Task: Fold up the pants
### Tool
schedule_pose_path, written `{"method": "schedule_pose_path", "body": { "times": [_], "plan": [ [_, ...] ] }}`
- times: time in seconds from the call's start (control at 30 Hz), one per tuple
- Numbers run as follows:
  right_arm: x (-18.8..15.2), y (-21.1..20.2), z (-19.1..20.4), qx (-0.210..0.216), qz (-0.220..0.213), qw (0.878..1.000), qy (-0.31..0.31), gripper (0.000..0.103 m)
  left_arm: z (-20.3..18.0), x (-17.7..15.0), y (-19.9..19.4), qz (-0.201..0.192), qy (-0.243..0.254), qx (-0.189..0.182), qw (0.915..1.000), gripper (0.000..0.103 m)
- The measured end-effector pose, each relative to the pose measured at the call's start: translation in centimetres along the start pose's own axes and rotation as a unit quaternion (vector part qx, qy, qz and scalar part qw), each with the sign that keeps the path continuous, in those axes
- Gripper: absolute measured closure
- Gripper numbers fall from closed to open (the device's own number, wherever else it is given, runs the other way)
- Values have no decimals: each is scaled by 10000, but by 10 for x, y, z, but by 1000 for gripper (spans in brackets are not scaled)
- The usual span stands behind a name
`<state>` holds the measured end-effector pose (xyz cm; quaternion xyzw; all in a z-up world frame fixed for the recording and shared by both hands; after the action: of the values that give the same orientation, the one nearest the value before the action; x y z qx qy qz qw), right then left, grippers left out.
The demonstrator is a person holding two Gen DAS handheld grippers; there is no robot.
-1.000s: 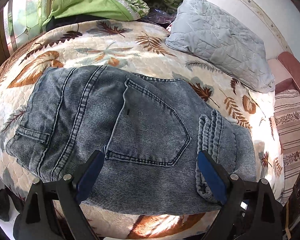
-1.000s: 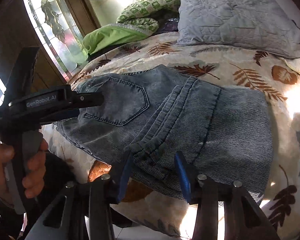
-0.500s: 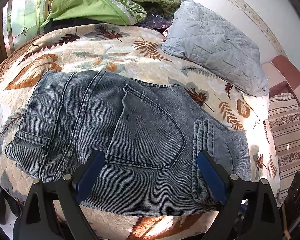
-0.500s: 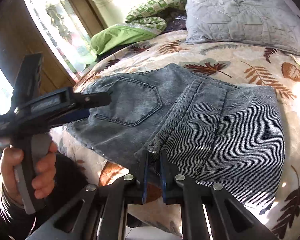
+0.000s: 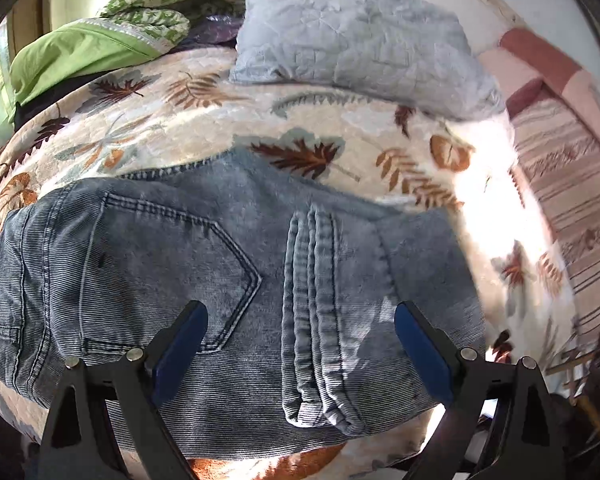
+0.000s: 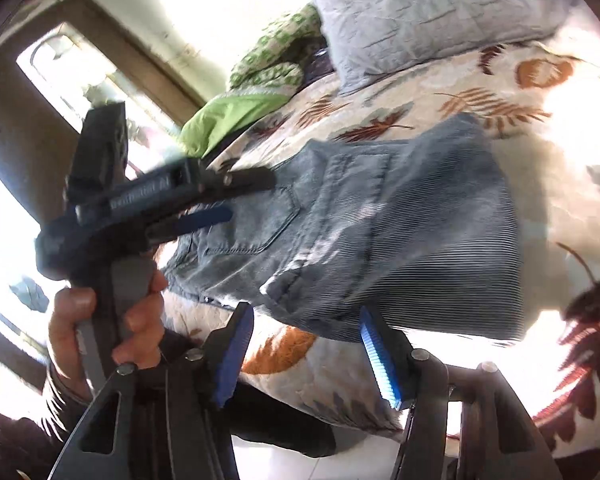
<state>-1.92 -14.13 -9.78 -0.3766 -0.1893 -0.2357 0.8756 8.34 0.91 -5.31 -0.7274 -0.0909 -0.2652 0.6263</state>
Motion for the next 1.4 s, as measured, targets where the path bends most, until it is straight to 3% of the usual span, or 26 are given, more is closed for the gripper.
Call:
{"method": "schedule_pose_path", "body": {
  "times": [0.07, 0.13, 0.17, 0.3, 0.4, 0.47, 0.5, 0.53, 0.57, 0.6, 0.63, 0.73, 0.8, 0.93, 1.03, 1.23, 1.33, 1.4],
  "plan": [
    [14, -22, -24, -35, -287, 9986, 443, 44, -5, -15, 36, 553, 385, 582, 9960, 8],
    [32, -35, -42, -171, -410, 9966, 698, 44, -10, -19, 38, 247, 641, 852, 9940, 4],
    [41, -36, -47, -205, -398, 9961, 760, 44, -11, -19, 37, 291, 656, 908, 9933, 4],
    [91, -17, -57, -342, -305, 9959, 779, 44, -6, -19, 37, 324, 560, 782, 9948, 4],
    [125, 13, -78, -594, -19, 9933, 993, 44, -5, -20, 36, 286, 609, 776, 9947, 3],
    [142, 39, -91, -422, 362, 9912, 1201, 44, -5, -20, 37, 259, 600, 772, 9949, 3],
    [146, 52, -97, -299, 581, 9885, 1367, 49, -6, -20, 37, 246, 603, 777, 9949, 3],
    [149, 61, -98, -207, 735, 9876, 1371, 65, -7, -20, 38, 228, 607, 766, 9950, 3],
    [150, 66, -97, -233, 809, 9882, 1277, 73, -7, -20, 38, 210, 608, 742, 9952, 3],
    [151, 68, -97, -297, 782, 9886, 1256, 85, -6, -20, 38, 190, 608, 725, 9953, 2],
    [152, 66, -98, -353, 677, 9892, 1247, 90, -6, -19, 38, 177, 606, 718, 9954, 2],
    [149, 64, -98, -666, 442, 9904, 1130, 91, -7, -20, 39, 148, 612, 742, 9953, 1],
    [142, 69, -101, -1109, 433, 9886, 919, 91, -7, -20, 39, 140, 615, 749, 9952, 1],
    [145, 53, -108, -700, 127, 9883, 1349, 80, -6, -19, 39, 195, 609, 741, 9952, 1],
    [141, 18, -105, -732, -211, 9873, 1393, 78, -5, -16, 36, 263, 521, 693, 9959, 1],
    [84, -8, -100, -528, 405, 9862, 1514, 77, -6, -7, 13, -83, 149, 121, 9998, 1],
    [54, 1, -100, -431, 759, 9831, 1611, 72, -1, -5, 25, 183, -143, -214, 9995, 1],
    [42, 5, -96, -392, 754, 9852, 1491, 72, 8, -1, 34, 374, -436, -314, 9979, 2]
  ]
}}
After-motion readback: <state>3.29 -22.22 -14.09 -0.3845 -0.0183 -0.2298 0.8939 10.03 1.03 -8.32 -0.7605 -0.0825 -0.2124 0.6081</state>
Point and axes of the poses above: each gripper's, at about its wrist camera, not at the fingertips, and y roughly the way its jaws point, z to its left, x to its top, the point moved 4 cm from there along y, roughly the way its jaws point, and after that the axes turned 6 degrees about y, right-handed, at the moved point
